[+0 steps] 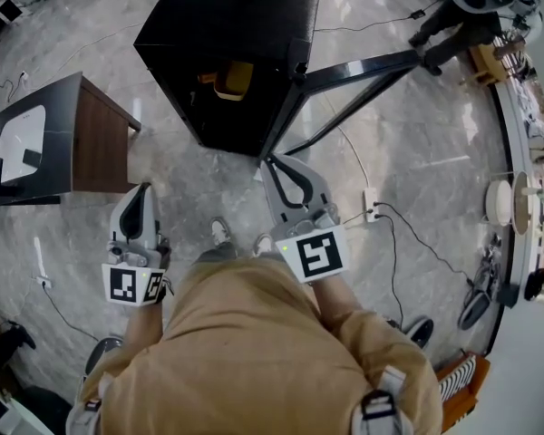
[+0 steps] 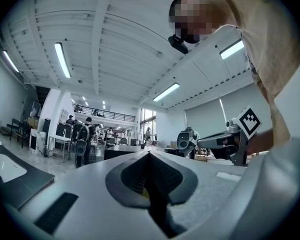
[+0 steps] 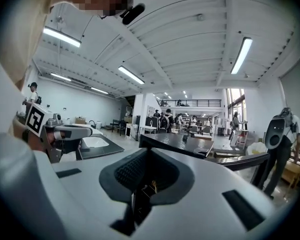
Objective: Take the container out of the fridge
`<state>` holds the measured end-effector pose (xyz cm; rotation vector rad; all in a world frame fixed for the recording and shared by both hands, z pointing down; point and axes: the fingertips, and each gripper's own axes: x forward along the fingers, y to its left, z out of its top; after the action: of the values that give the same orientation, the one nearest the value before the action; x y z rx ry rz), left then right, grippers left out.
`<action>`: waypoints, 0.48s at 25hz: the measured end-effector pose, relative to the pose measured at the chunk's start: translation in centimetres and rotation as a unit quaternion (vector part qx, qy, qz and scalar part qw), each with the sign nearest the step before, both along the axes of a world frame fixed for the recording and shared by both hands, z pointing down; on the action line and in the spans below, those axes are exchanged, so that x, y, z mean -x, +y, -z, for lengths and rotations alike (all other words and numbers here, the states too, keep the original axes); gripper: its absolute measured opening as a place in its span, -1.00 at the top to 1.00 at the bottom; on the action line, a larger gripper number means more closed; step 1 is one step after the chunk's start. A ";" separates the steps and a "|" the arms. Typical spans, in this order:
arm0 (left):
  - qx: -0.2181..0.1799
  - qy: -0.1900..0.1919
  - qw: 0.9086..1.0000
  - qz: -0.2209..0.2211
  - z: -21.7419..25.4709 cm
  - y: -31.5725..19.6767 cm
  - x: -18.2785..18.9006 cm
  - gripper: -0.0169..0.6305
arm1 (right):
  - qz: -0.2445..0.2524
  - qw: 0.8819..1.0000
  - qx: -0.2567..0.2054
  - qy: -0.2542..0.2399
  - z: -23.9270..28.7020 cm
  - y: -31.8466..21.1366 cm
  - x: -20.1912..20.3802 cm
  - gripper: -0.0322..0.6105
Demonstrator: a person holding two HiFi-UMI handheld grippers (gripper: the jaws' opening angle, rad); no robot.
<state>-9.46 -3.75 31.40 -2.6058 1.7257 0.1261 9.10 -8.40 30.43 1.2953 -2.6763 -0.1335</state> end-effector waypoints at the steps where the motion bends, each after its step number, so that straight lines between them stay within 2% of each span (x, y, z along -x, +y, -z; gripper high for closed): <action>1: 0.001 0.001 1.000 -0.001 -0.1 -0.2 0.1 0.95 | 0.005 1.000 0.002 0.010 -0.4 -0.2 0.4 0.89; 12: 0.009 0.013 1.000 0.006 -1.5 -1.4 2.3 0.95 | 0.029 0.997 0.005 0.064 -2.8 -2.7 3.4 0.88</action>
<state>-11.77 -5.16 32.86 -2.6181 1.7585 0.1457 5.66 -11.11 33.20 1.1639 -2.6038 -0.2027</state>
